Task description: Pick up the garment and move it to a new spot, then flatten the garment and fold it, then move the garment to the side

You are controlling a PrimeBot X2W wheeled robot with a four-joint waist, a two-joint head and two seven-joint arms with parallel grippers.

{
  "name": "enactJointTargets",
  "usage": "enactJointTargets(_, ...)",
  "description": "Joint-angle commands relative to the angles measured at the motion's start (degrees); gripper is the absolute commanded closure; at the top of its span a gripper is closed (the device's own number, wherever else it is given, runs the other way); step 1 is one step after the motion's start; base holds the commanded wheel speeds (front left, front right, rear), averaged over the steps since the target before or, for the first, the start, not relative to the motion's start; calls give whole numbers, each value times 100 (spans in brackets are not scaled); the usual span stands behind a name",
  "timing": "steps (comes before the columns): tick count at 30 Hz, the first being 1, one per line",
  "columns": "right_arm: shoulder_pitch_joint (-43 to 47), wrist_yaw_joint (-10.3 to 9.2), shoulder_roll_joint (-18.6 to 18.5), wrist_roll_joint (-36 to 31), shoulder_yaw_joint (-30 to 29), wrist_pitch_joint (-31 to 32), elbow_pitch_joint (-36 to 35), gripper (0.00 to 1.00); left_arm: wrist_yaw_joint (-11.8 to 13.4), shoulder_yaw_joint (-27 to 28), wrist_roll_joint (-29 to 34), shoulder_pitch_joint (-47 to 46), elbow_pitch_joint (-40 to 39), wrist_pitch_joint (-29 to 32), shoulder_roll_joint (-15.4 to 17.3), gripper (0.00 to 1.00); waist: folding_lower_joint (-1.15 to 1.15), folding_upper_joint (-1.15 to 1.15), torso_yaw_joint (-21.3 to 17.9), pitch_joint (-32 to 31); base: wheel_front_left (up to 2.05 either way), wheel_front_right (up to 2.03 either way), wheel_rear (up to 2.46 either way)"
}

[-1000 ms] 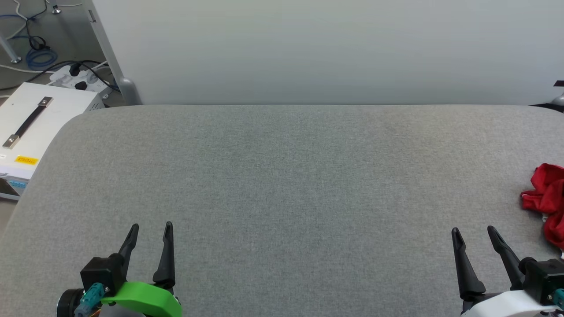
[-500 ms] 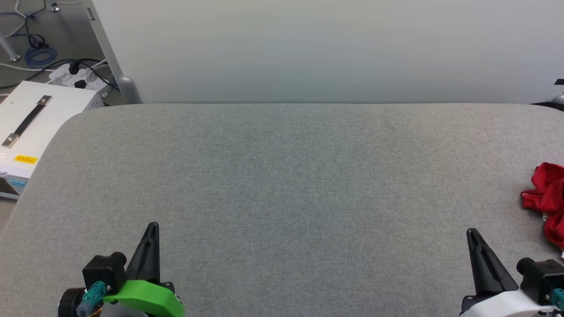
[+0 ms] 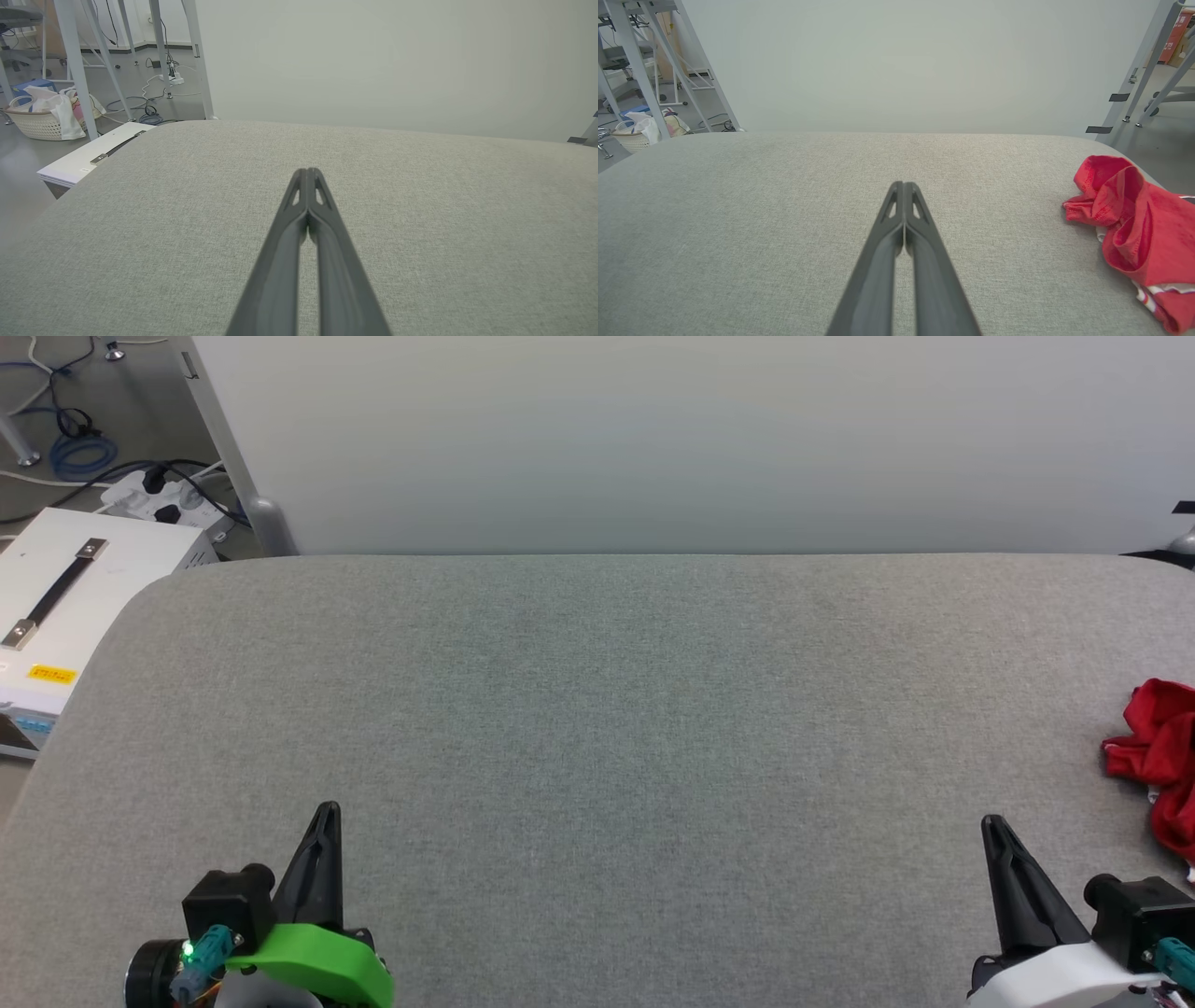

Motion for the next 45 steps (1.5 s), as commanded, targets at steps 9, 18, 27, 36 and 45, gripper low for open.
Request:
enactJointTargets(9, -200, -1, -1, -122, 24, 5, 127, 100, -41, 90, 251, -49, -87, 123, -151, 100, 0, 0, -11, 5, 0, 0, 0)
enactJointTargets(18, -289, -1, -1, -184, 41, 6, 216, 100, -54, 153, 410, -63, -148, 225, -241, 100, 0, 0, -22, 10, 0, 0, 0)
enactJointTargets(27, -381, -2, 0, -247, 60, 7, 307, 100, -66, 218, 573, -77, -211, 329, -333, 100, 0, 0, -33, 15, 0, 0, 0)
enactJointTargets(36, -473, -2, 0, -311, 78, 9, 397, 100, -79, 284, 736, -91, -274, 433, -424, 100, 0, 0, -44, 20, 0, 0, 0)
enactJointTargets(45, -574, -2, 0, -380, 98, 10, 497, 100, -92, 355, 914, -106, -343, 548, -525, 100, 0, 0, -56, 25, 0, 0, 0)
